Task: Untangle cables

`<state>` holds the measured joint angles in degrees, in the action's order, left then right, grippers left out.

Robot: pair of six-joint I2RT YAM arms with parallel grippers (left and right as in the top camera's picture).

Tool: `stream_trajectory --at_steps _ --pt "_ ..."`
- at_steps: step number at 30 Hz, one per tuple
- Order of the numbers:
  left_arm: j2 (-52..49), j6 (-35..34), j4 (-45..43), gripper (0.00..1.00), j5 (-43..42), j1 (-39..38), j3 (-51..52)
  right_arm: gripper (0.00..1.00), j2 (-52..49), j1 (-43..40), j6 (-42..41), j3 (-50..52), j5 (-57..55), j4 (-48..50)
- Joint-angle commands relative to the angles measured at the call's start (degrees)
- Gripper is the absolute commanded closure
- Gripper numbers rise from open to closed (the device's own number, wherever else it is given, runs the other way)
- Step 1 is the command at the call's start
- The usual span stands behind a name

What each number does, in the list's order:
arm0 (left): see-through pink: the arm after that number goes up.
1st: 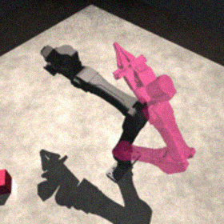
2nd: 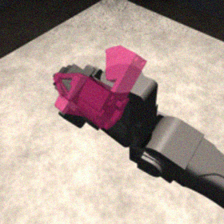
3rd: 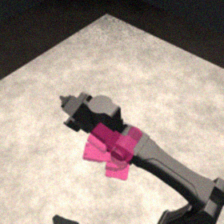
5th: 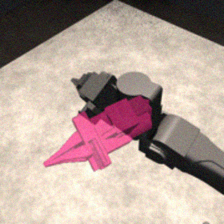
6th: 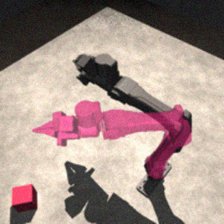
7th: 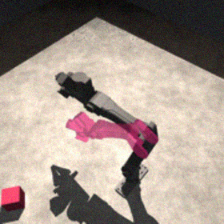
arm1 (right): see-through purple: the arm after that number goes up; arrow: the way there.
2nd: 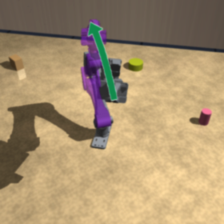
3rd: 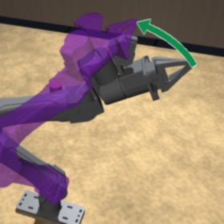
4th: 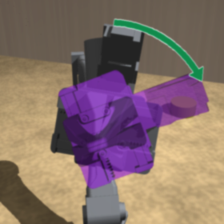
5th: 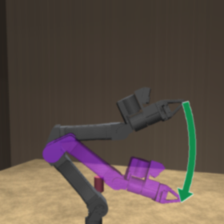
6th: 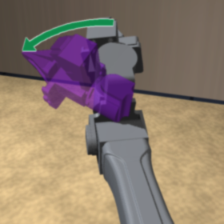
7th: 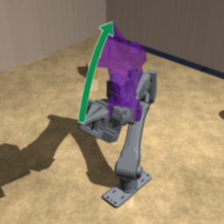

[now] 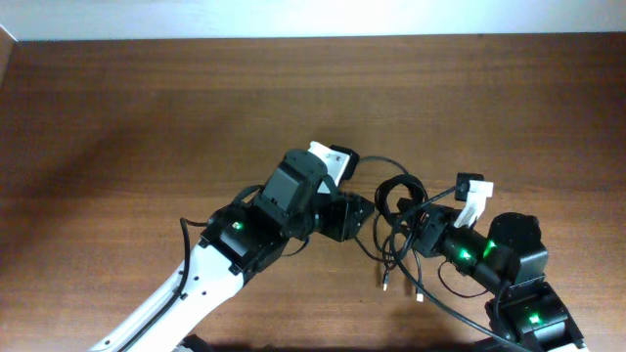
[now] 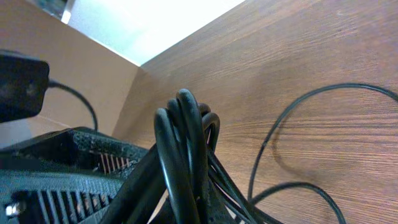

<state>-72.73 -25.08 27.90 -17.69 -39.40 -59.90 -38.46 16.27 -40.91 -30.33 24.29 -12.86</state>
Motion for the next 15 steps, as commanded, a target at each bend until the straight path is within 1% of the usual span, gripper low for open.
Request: stream_trajectory --at_steps 1,2,4,7,8,9,11,13,15 --pt "1.07 0.35 -1.25 0.37 -2.12 0.09 -0.9 0.96 0.76 -0.28 0.24 -0.76 5.09 3.08" --pt "1.07 0.35 -1.51 0.3 -2.19 0.09 -0.92 0.96 0.76 -0.28 0.24 -0.76 6.88 4.44" --pt "1.07 0.33 -1.86 0.24 -3.23 0.09 -0.92 0.96 0.76 -0.26 0.22 -0.76 8.76 5.88" --pt "1.07 0.35 -2.69 0.24 -5.31 0.09 -0.92 0.96 0.76 -0.26 0.22 -0.76 10.29 7.17" --pt "1.07 0.35 -2.99 0.26 -5.49 0.09 -0.9 0.96 0.76 -0.26 0.22 -0.76 11.52 7.98" --pt "1.07 0.35 -3.1 0.3 -5.49 0.09 -0.9 0.96 0.76 -0.28 0.24 -0.76 12.24 8.5" --pt "1.07 0.35 -3.1 0.36 -5.49 0.09 -0.92 0.96 0.76 -0.26 0.24 -0.76 12.79 8.9" --pt "1.07 0.35 -3.37 0.41 -5.49 0.09 -0.9 0.96 0.76 -0.26 0.24 -0.76 12.81 8.9" --pt "1.09 0.35 -3.74 0.49 -5.46 0.09 -0.92 0.96 0.76 -0.26 0.22 -0.76 13.05 9.11"
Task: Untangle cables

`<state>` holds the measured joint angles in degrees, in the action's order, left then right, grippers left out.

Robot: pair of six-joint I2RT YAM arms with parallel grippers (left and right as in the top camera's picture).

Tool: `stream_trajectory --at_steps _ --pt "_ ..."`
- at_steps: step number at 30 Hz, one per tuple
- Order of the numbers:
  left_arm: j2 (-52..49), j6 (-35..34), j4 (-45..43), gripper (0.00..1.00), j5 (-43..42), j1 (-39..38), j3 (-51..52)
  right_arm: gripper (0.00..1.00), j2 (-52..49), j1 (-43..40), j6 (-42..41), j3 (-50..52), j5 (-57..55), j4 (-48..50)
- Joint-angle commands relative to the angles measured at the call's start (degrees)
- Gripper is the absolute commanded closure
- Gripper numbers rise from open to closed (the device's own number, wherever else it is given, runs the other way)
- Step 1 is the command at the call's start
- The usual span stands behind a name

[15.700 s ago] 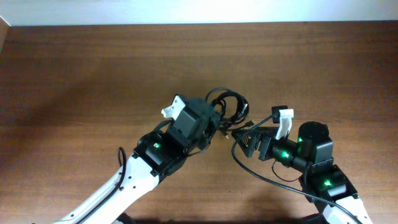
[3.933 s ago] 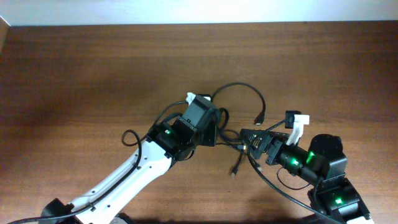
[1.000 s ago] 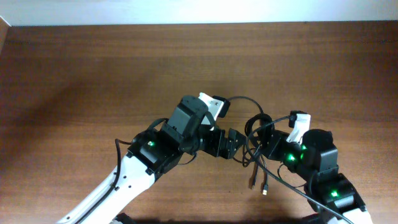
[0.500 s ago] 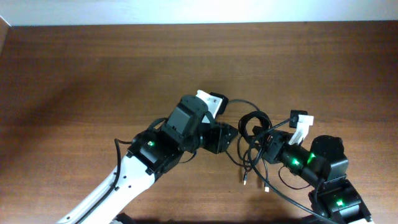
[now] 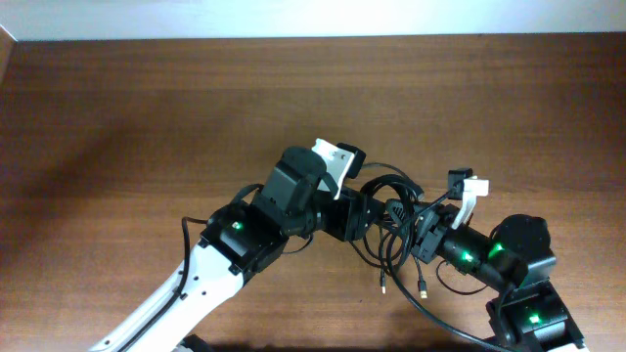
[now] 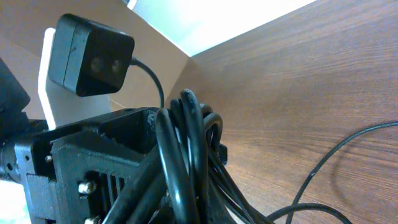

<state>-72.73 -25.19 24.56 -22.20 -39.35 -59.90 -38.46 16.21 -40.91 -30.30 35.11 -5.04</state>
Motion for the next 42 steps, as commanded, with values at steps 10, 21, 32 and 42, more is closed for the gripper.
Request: stream_trajectory --at_steps 10,21,32,42 --pt "1.07 0.44 -1.81 0.7 -0.98 0.04 -0.9 0.96 0.76 -0.22 0.22 -0.79 4.96 3.58" --pt "1.09 0.44 -1.81 1.0 -0.72 0.07 -0.92 0.81 0.76 -0.22 1.57 -0.79 4.79 3.52" --pt "1.09 13.29 -1.81 1.0 5.73 0.52 -0.92 0.32 0.44 -0.22 4.74 -0.79 -3.91 -4.02" --pt "1.09 30.12 -1.4 1.0 6.51 0.52 -0.92 0.15 0.44 -0.22 5.2 -0.79 -7.39 -6.67"
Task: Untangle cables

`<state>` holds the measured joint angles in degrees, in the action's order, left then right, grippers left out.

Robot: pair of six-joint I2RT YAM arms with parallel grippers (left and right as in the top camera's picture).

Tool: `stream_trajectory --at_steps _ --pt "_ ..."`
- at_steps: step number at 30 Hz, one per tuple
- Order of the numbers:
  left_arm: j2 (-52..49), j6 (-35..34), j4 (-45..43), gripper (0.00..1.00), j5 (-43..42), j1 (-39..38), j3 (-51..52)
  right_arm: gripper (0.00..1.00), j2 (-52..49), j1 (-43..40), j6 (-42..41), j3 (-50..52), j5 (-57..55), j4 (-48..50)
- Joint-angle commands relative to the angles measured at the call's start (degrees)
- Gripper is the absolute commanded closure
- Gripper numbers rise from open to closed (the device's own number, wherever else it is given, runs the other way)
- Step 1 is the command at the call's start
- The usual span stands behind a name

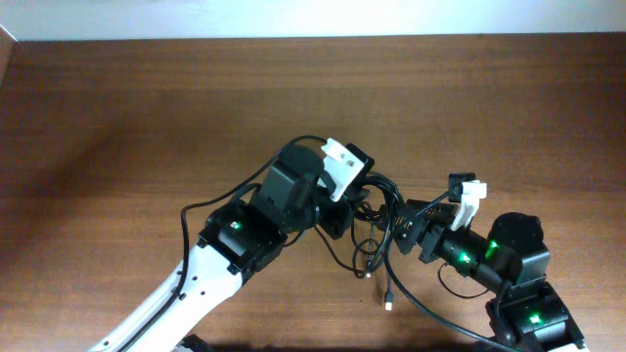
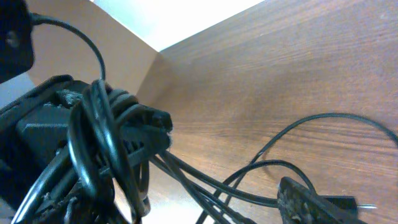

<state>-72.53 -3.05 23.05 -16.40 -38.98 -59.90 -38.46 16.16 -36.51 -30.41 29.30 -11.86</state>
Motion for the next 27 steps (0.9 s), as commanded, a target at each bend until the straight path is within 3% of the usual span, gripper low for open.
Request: stream_trajectory --at_steps 1,6,15,20,27 --pt "0.9 7.96 0.33 1.0 2.23 0.15 -0.92 0.14 0.44 -0.17 1.22 -0.68 -1.6 0.04" --pt "0.9 9.29 3.63 1.0 10.49 0.15 -0.9 0.14 0.44 -0.17 1.25 -0.68 -1.77 0.02" --pt "0.9 14.38 4.85 1.0 10.43 0.15 -0.92 0.14 0.44 -0.17 1.81 -0.68 -1.73 0.02" --pt "0.9 18.16 4.83 1.0 10.38 0.15 -0.92 0.23 0.44 -0.17 1.9 -0.68 -1.7 0.04" --pt "0.9 20.41 4.9 1.0 7.45 0.15 -0.92 0.26 0.44 -0.17 10.16 -0.68 2.19 0.31"
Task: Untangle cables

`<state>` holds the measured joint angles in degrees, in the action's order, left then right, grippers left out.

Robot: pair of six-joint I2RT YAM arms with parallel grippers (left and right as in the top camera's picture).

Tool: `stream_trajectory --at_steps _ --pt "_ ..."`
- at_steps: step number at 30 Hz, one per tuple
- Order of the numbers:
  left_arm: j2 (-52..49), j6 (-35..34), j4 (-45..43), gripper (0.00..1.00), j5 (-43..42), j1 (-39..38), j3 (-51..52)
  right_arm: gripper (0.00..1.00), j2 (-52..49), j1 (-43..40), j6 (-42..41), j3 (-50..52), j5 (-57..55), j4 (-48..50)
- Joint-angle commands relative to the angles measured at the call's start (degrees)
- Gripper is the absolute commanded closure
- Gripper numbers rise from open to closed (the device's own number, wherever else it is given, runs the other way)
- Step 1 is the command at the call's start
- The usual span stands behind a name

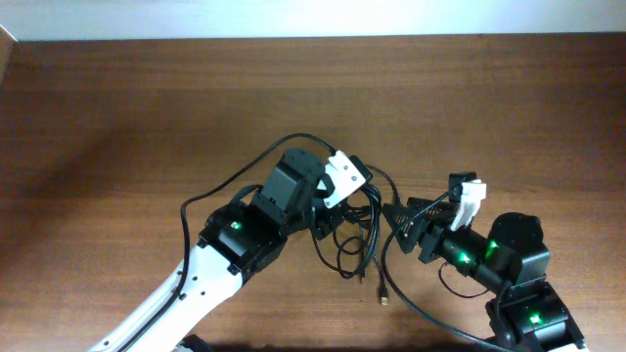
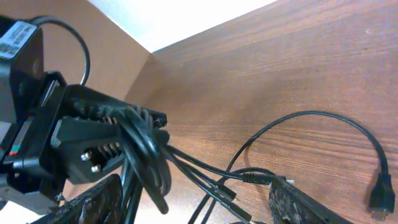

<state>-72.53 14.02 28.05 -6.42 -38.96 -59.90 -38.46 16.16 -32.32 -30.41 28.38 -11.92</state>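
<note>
A tangle of thin black cables (image 1: 356, 244) hangs between the two arms at the table's middle. My left gripper (image 1: 328, 223) is shut on the bunched loops (image 2: 144, 152); its black jaws (image 2: 93, 134) show in the right wrist view. My right gripper (image 1: 403, 221) stands open just to the right of the bundle, touching none of it. Its two fingers (image 2: 93, 200) sit wide apart, and several strands run through the gap (image 2: 196, 210). Loose plug ends (image 1: 383, 298) lie on the wood. One cable loops off to the right and ends in a plug (image 2: 378, 198).
The brown wooden table (image 1: 147, 117) reaches back to a white wall edge (image 1: 293, 20). My left arm's white link (image 1: 186, 293) crosses the front left. The right arm's base (image 1: 528, 318) sits at the front right corner.
The left gripper has shifted slightly left and toward the front with the bundle. My right gripper's jaws stand wider, both fingers now in its wrist view. The loose plug ends have moved a little left.
At first my right gripper was shut on the bunched cables close to the left gripper. Then the left gripper was right against the bundle. Later the left gripper held the loops, the right jaws were off them, and now the bundle is further left.
</note>
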Motion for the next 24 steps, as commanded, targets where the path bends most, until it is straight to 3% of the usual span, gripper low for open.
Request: stream_trajectory --at_steps 1,5,10,15,18,24 --pt "0.9 5.79 -0.02 1.0 -5.64 0.13 -0.92 0.26 0.46 -0.17 7.5 -0.68 3.96 0.37" --pt "0.9 14.01 0.0 1.0 -17.05 0.13 -0.92 0.25 0.46 -0.17 13.9 -0.68 11.02 2.01" --pt "0.9 15.67 -0.11 1.0 -21.68 0.13 -0.92 0.28 0.44 -0.15 16.06 -0.68 14.91 3.3" --pt "0.9 15.63 0.07 1.0 -18.1 0.17 -0.92 0.28 0.5 -0.17 15.34 -0.68 15.15 4.13" --pt "0.9 13.66 0.11 1.0 -14.1 2.21 -0.92 0.23 0.5 -0.17 15.34 -0.68 15.1 4.44" --pt "1.44 12.02 0.9 1.0 -19.26 8.41 -0.92 0.21 0.5 -0.17 15.37 -0.68 14.47 4.44"
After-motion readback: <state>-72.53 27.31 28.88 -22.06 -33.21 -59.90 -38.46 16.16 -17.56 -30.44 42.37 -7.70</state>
